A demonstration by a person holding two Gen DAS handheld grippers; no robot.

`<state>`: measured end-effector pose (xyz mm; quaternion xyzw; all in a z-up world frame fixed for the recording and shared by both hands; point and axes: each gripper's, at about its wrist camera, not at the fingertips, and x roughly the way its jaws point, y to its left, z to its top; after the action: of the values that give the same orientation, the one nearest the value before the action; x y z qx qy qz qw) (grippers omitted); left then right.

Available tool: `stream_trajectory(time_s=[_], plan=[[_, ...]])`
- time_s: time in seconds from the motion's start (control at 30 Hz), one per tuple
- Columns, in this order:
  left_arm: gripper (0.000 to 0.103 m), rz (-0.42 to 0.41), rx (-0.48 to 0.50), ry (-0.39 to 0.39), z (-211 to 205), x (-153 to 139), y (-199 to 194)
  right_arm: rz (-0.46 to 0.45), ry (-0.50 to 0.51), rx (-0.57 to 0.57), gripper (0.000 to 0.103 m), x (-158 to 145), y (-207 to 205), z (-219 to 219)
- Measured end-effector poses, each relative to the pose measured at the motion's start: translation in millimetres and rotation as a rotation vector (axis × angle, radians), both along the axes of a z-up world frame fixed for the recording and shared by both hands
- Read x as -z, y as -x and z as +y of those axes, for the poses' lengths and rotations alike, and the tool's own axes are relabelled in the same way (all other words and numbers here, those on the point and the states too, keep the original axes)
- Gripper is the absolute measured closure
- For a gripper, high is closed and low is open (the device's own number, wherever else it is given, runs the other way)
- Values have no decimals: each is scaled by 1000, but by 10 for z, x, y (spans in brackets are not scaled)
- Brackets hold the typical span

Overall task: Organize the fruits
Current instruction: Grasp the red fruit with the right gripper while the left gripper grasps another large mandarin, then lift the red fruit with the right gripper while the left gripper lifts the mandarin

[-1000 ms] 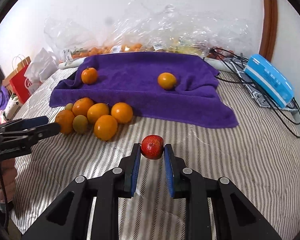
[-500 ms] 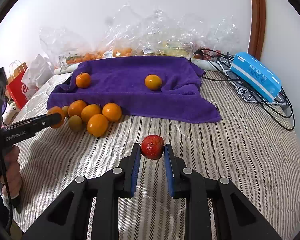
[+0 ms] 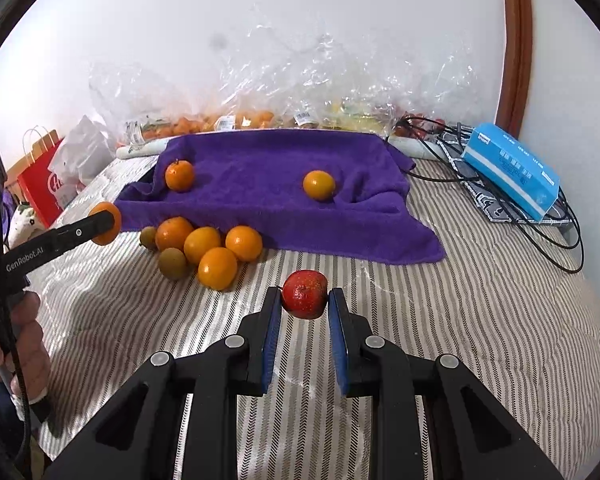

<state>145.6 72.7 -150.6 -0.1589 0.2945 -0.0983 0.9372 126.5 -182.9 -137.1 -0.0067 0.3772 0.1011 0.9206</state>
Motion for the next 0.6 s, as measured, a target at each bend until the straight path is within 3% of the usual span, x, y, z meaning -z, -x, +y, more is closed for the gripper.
stream_trajectory(time_s=[0.6], plan=[[63,-46,-37,19,93,-63,78,-22,-19,26,79,-136,-60,24]])
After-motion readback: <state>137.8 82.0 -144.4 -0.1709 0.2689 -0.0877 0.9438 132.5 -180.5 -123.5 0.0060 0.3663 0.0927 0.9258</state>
